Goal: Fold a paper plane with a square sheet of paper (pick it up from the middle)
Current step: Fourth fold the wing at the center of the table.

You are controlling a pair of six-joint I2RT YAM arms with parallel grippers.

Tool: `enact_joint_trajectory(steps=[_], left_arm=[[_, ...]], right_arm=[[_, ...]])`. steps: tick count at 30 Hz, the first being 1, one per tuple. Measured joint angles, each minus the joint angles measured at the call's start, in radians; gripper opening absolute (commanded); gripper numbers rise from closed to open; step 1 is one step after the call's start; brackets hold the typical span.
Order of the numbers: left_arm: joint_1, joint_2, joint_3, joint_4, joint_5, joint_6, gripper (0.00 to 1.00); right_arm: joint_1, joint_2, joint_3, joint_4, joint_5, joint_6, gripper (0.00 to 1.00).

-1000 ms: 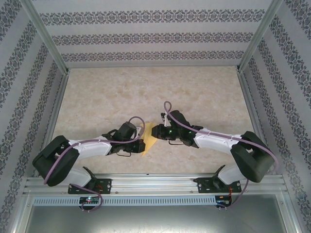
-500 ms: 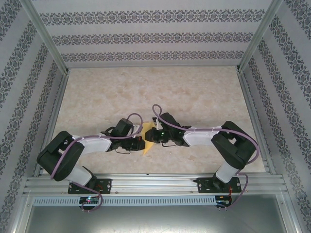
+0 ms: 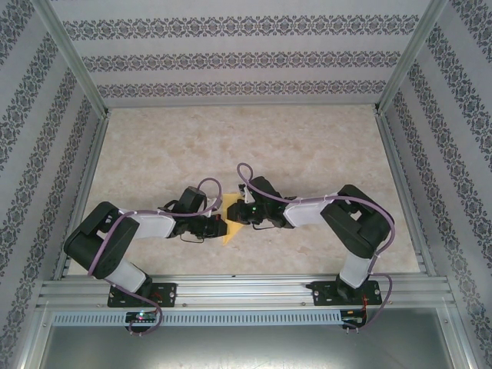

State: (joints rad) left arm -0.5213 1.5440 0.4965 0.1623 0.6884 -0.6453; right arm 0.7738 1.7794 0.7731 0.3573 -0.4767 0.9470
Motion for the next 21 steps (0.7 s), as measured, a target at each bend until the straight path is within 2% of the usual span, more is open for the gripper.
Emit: enact_joint_trajectory(steps=[2,7,11,17,21], left_arm=[[0.002,0.0,0.0,0.0,0.0,-0.001,0.02],[0.006,0.0,-0.001,0.0,-0.001,-0.006,0.14],[0.006,-0.011,-0.002,-0.002,-0.002,-0.011,0.19],[0.006,-0.04,-0.016,-0.015,-0.016,-0.014,0.22],[0.006,-0.04,-0.016,-0.018,-0.016,-0.014,0.2]], right_arm=[[-0.006,0.014,0.0,0.011,-0.005,0.0,0.12],[-0.013,0.031,0.0,0.025,-0.012,0.0,0.13],[-0.016,0.035,0.002,0.037,-0.015,0.005,0.13],[-0.026,0.055,0.004,0.041,-0.014,0.024,0.12],[-0.026,0.059,0.004,0.043,-0.011,0.033,0.12]])
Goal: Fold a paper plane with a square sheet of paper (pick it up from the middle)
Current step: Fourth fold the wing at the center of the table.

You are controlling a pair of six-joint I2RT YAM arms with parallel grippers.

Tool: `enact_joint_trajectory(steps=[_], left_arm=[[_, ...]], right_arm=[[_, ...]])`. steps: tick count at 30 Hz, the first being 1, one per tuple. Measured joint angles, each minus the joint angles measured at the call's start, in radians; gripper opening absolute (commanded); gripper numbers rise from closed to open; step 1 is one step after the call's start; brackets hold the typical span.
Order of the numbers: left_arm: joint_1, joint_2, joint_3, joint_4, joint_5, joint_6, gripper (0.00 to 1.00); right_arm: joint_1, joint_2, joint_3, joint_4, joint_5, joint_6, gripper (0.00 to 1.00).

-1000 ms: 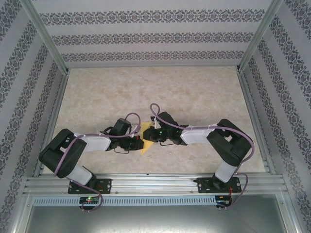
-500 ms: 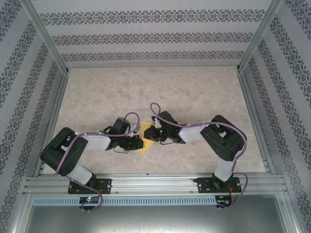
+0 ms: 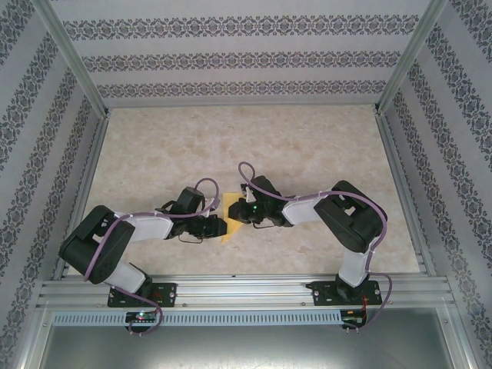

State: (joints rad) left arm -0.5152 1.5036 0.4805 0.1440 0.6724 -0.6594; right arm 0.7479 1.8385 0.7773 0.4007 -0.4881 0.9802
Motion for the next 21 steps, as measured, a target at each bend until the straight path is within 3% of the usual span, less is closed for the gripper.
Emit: enact_joint_trajectory(steps=[6,13,21], left_arm=[[-0.001,0.0,0.0,-0.024,-0.019,0.0,0.06],[-0.001,0.0,0.0,-0.026,-0.019,0.0,0.0],[-0.001,0.009,0.004,-0.024,-0.012,-0.004,0.0]], right_arm=[[0.0,0.001,0.0,0.001,0.0,0.012,0.12],[0.0,0.002,0.0,0.001,0.001,0.016,0.13],[0.0,-0.064,-0.028,-0.004,0.013,0.014,0.13]])
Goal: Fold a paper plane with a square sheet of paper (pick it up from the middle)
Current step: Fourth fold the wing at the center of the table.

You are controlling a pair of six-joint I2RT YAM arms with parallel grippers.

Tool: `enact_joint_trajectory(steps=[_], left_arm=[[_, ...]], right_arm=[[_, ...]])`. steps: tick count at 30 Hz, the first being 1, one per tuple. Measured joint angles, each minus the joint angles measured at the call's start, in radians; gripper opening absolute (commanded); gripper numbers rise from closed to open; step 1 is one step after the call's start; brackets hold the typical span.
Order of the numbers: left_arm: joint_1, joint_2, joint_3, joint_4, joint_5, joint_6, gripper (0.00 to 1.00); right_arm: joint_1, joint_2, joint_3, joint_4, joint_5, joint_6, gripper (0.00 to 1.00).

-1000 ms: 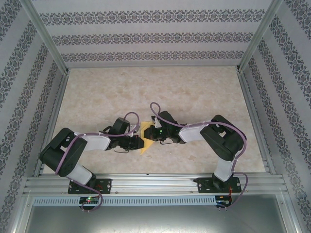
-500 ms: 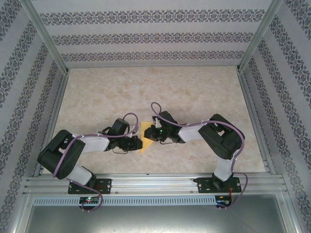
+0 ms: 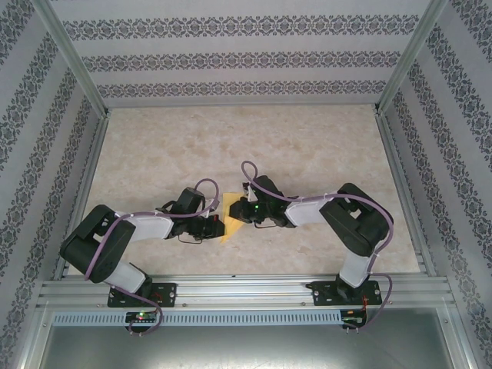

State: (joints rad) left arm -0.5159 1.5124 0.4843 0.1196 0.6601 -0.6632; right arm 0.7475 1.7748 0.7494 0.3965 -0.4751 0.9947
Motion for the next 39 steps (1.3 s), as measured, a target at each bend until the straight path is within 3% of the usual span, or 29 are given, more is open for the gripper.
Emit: enact_joint_trajectory(steps=[8,22,39], left_arm=[[0.003,0.015,-0.003,0.026,0.027,-0.032,0.0],[0.021,0.016,-0.032,0.077,0.056,-0.072,0.0],[0.04,0.003,-0.087,0.161,0.074,-0.143,0.0]], right_arm=[[-0.005,-0.063,-0.016,-0.004,0.01,-0.014,0.13],[-0.006,0.092,0.055,0.028,-0.034,-0.009,0.13],[-0.036,0.066,0.034,0.043,-0.059,-0.006,0.14]])
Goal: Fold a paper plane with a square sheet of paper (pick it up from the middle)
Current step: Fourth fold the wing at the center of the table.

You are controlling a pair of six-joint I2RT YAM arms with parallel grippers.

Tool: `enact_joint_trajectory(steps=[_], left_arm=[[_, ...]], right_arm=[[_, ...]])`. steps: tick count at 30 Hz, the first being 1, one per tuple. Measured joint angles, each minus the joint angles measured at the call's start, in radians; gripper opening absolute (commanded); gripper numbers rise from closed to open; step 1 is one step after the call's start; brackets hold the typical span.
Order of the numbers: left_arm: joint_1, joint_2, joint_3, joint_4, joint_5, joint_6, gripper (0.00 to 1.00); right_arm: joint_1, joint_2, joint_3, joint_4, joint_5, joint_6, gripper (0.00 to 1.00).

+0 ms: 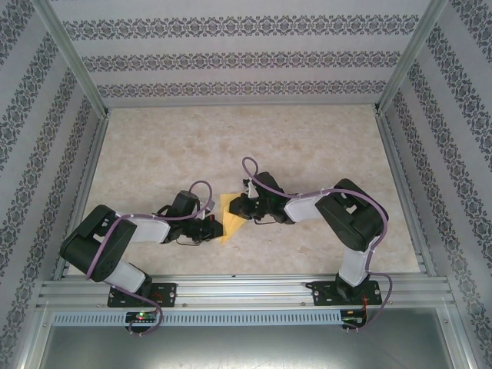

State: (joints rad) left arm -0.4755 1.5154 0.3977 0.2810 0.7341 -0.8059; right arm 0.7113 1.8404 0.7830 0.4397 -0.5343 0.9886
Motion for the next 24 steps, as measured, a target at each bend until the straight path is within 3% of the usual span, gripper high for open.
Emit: enact_joint_trajectory(steps=[9,18,24], left_arm=[[0.007,-0.018,-0.033,0.049,-0.005,-0.039,0.0],[0.014,-0.146,-0.04,-0.047,-0.064,0.002,0.0],[0.014,-0.087,-0.023,-0.069,-0.063,0.014,0.0]], right_arm=[[0.007,0.016,0.024,0.0,-0.023,0.0,0.16],[0.015,0.016,0.047,-0.011,-0.041,-0.008,0.16],[0.04,0.02,0.075,-0.014,-0.05,-0.012,0.17]])
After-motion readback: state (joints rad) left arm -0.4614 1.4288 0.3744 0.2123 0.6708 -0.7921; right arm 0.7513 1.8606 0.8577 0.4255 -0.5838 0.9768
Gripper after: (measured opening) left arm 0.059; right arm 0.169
